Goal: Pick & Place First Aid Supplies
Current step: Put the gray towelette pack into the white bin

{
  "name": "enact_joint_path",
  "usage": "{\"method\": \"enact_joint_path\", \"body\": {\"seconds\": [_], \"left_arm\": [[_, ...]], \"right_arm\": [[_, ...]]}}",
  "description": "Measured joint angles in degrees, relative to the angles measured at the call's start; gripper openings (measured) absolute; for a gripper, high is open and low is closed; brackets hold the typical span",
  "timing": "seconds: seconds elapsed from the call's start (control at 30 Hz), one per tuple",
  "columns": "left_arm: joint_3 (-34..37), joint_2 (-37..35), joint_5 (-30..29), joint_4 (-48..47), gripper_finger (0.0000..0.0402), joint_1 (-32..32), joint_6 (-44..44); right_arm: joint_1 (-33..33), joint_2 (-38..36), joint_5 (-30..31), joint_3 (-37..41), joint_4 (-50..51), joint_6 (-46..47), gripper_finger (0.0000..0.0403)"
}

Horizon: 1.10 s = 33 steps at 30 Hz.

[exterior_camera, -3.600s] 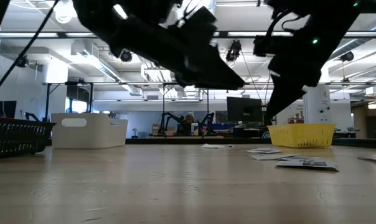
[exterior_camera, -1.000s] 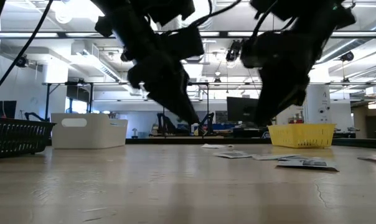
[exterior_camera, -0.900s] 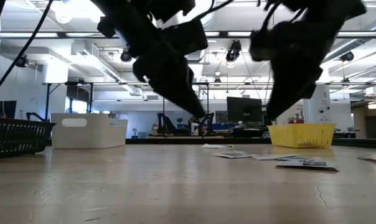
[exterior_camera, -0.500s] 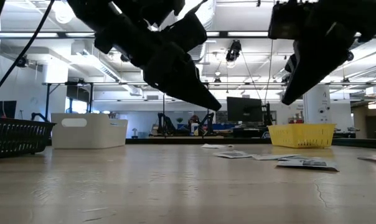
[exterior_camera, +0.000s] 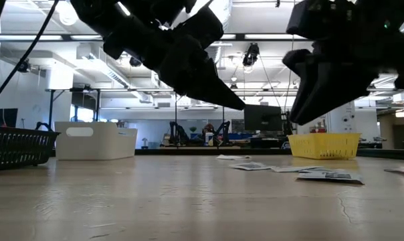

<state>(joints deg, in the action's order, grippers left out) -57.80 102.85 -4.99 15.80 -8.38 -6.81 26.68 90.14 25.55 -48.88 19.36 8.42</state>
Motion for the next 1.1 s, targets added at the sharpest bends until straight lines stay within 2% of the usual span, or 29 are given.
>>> {"method": "enact_joint_path", "body": {"seconds": [0.13,0.27,0.4,0.57,0.63,0.83,1.0,1.1], "left_arm": [[-0.02,1.55,0.0,0.89,0.0,0.0,-0.07],[-0.13,4.6,-0.79,1.17,0.0,0.0,-0.08],[-0.17,5.84,-3.83,1.51,0.0,0.0,-0.11],[-0.55,5.98,-3.03,1.68,0.0,0.04,-0.06],[-0.65,6.14,-1.42,1.8,0.0,0.07,0.49],[-0.68,9.4,-1.58,3.66,0.0,0.07,2.47],[-0.66,11.52,-8.04,4.27,0.0,0.07,4.57],[-0.48,11.69,-9.04,4.18,0.0,0.15,5.76]], "right_arm": [[-0.04,1.5,0.2,-0.1,-0.77,-11.66,0.0063],[0.13,1.86,0.4,-0.61,-0.6,-16.95,0.0063],[1.27,1.28,3.38,-2.38,3.97,-16.63,0.0063],[3.24,0.99,7.83,-6.18,13.86,-14.7,0.0063],[3.48,0.99,7.67,-6.51,13.8,-13.95,0.0063],[2.91,1.27,7.56,-5.47,12.83,-13.52,0.0063],[2.23,1.32,7.21,-5.11,12.75,-13.61,0.0063],[2.22,1.3,5.82,-4.93,11.85,-15.65,0.0063]]}}
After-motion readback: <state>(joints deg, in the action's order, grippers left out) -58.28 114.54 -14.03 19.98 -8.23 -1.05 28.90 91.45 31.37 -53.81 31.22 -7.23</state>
